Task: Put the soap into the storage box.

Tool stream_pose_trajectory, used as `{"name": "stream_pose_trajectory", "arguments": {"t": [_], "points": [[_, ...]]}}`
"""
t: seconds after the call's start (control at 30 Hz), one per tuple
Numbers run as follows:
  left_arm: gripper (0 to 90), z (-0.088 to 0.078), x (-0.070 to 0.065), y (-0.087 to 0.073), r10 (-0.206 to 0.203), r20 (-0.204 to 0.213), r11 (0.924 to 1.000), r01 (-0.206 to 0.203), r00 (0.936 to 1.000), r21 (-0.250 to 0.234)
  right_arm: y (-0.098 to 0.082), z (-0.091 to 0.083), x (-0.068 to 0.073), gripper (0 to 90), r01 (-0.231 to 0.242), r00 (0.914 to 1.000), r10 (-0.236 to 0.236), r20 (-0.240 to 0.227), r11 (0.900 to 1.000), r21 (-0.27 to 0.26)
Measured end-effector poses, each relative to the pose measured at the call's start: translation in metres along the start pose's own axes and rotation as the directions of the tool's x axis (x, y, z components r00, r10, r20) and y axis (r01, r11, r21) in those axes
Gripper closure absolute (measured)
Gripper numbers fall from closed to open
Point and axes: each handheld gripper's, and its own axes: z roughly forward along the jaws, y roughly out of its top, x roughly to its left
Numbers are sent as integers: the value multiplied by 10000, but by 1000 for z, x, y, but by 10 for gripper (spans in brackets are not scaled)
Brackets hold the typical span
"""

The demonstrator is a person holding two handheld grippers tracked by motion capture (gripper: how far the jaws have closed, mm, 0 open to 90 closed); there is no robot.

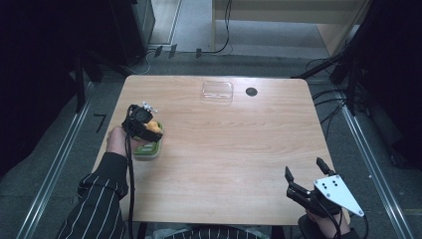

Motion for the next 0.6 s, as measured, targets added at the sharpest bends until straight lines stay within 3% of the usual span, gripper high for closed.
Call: {"name": "stream_pose_trajectory", "arguments": {"t": [0.6], "points": [[268, 15, 22, -6, -622, -153, 9961, 630, 9979, 615, 0, 0, 0, 133, 72, 10000, -72, 4, 10000, -5]]}}
